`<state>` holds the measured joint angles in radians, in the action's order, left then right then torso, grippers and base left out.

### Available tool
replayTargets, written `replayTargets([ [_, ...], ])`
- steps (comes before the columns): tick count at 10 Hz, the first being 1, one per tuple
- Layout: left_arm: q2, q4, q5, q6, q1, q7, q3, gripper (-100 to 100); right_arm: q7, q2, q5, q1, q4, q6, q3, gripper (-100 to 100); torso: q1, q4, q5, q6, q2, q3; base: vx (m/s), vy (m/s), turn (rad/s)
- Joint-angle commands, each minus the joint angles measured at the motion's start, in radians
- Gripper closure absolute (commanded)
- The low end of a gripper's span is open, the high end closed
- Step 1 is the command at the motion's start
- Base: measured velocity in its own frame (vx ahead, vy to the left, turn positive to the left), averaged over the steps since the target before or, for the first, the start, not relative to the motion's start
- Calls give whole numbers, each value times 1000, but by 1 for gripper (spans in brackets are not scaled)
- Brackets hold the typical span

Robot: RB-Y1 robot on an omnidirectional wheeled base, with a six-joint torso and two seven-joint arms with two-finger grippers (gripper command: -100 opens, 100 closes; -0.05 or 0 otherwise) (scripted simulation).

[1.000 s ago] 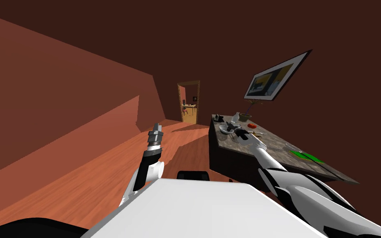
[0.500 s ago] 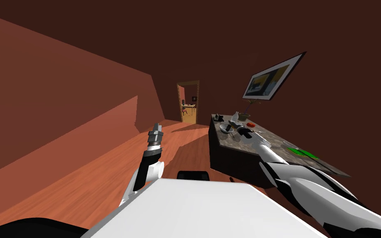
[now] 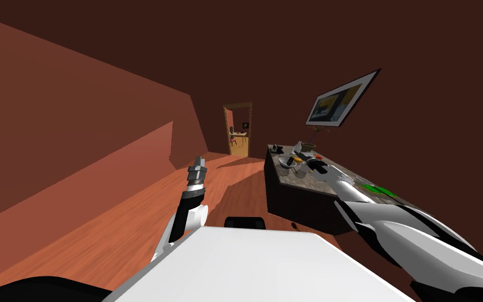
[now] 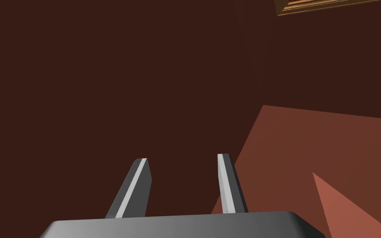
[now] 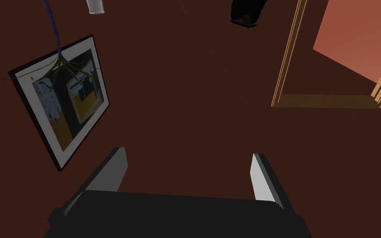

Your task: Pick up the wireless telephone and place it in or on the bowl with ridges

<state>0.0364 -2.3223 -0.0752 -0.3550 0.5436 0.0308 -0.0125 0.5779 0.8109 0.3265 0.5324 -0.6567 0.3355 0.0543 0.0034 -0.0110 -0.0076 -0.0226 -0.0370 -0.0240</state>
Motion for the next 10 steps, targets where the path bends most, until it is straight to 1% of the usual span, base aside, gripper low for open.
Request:
replayTargets([
  [1, 0, 0, 0, 0, 0, 0, 0, 0, 2, 3, -4, 0, 31, 7, 1, -100, 0, 0, 0, 0, 0, 0, -6, 48, -7],
  [2, 0, 0, 0, 0, 0, 0, 0, 0, -16, 53, -29, 51, 72, 59, -22, -100, -2, 0, -1, 0, 0, 0, -16, 88, -79],
  [3, 0, 0, 0, 0, 0, 0, 0, 0, -16, 58, -29, 51, 128, 61, -22, -100, 0, 0, 0, 0, 0, 0, -20, 92, -59],
  [4, 0, 0, 0, 0, 0, 0, 0, 0, -12, 52, -26, 53, 120, 71, -19, -100, 0, 0, 0, 0, 0, 0, -9, 35, -15],
  [5, 0, 0, 0, 0, 0, 0, 0, 0, -13, 53, -27, 51, 121, 71, -18, 0, -3, 0, -1, 0, 0, 0, -2, 7, 0],
  [10, 0, 0, 0, 0, 0, 0, 0, 0, -13, 53, -27, 52, 121, 71, -19, 0, -6, 0, -1, 0, -1, -1, 0, 0, 0],
])
